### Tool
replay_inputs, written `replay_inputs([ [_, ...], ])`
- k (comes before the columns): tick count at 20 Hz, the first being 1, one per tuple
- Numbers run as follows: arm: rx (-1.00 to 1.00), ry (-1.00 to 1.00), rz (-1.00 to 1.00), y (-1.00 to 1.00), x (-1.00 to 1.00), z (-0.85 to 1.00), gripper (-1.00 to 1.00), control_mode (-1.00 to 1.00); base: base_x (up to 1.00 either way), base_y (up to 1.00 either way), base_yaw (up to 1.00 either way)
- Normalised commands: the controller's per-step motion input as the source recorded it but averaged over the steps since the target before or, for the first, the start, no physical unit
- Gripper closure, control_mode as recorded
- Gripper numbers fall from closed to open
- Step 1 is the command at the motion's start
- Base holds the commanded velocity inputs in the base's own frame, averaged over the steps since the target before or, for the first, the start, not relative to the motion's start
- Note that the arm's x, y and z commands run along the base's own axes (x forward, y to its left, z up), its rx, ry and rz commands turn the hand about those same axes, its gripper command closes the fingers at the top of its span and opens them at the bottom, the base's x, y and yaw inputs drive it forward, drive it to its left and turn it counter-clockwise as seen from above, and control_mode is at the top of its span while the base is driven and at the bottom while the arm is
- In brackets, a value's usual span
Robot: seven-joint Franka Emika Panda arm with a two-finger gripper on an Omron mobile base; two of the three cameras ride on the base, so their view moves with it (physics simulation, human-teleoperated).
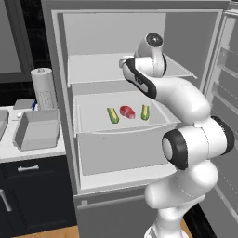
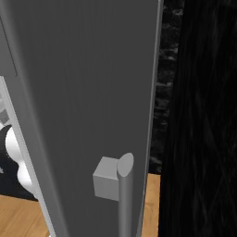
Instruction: Place one corn and one steak in each tupperware on the nearby counter, to pack two identical lunches.
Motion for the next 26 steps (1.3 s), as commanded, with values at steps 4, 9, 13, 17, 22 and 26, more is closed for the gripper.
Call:
replay_inputs([
  [4, -0.01, 0.00, 0.00, 0.06, 0.00, -0.39, 1.00, -1.00, 0.00, 0.00, 0.00],
  [9, -0.01, 0.00, 0.01, 0.06, -0.06, -0.44, 1.00, -1.00, 0.00, 0.00, 0.00],
  [13, 0.00, 0.00, 0.04, 0.24, -0.58, -0.06, 1.00, -1.00, 0.00, 0.00, 0.00],
  [17, -0.02, -0.01, 0.02, 0.37, -0.98, 0.00, 1.00, -1.00, 0.00, 0.00, 0.00],
  [22, -0.02, -0.12, 0.00, 0.04, -1.00, 0.02, 1.00, -1.00, 0.00, 0.00, 0.00],
  [26, -0.01, -0.30, 0.00, 0.00, -1.00, 0.02, 1.00, -1.00, 0.00, 0.00, 0.00],
])
